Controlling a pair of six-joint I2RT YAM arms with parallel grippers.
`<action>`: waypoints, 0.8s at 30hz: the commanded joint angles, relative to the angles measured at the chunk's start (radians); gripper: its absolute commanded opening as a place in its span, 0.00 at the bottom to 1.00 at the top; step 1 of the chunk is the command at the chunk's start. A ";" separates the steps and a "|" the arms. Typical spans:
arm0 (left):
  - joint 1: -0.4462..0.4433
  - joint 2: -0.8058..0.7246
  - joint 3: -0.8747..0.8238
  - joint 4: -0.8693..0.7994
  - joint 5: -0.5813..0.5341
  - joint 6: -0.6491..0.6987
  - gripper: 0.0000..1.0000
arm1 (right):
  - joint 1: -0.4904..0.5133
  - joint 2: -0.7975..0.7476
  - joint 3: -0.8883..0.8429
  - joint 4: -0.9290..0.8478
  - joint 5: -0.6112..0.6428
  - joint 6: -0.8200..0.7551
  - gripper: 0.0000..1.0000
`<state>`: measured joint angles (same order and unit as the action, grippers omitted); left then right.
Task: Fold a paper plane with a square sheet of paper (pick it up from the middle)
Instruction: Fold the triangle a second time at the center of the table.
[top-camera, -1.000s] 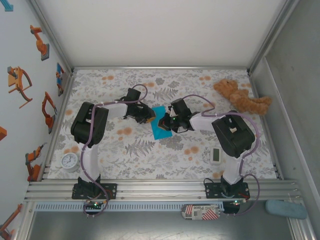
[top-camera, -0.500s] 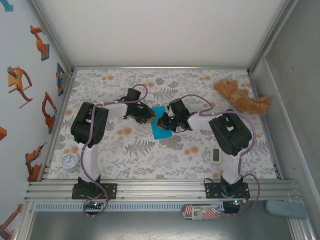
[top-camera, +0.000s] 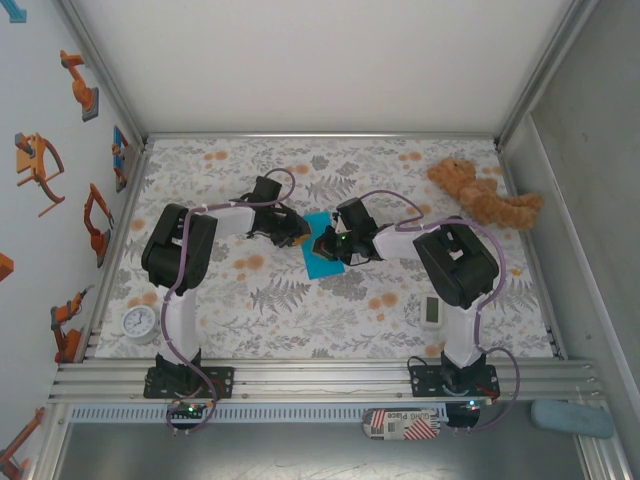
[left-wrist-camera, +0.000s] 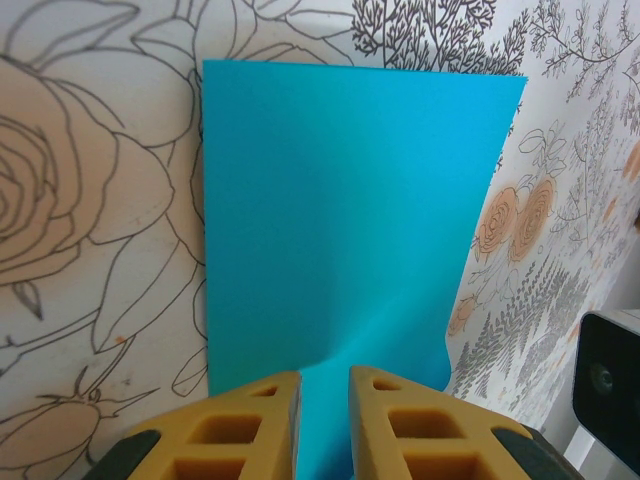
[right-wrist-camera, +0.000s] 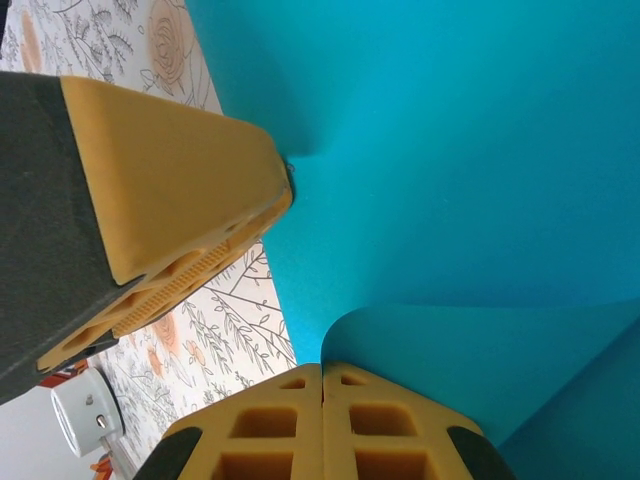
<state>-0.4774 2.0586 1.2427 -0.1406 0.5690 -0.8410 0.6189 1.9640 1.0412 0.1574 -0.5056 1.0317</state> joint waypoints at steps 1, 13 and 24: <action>-0.006 0.041 -0.005 -0.072 -0.032 0.013 0.22 | 0.008 0.019 0.026 0.032 0.006 0.012 0.00; -0.006 0.041 -0.006 -0.072 -0.032 0.013 0.21 | 0.010 0.030 0.026 0.038 -0.003 0.019 0.00; -0.006 0.041 -0.007 -0.072 -0.032 0.013 0.21 | 0.016 0.039 0.026 0.021 0.009 0.019 0.00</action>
<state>-0.4774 2.0586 1.2427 -0.1413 0.5690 -0.8410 0.6247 1.9804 1.0412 0.1848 -0.5076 1.0477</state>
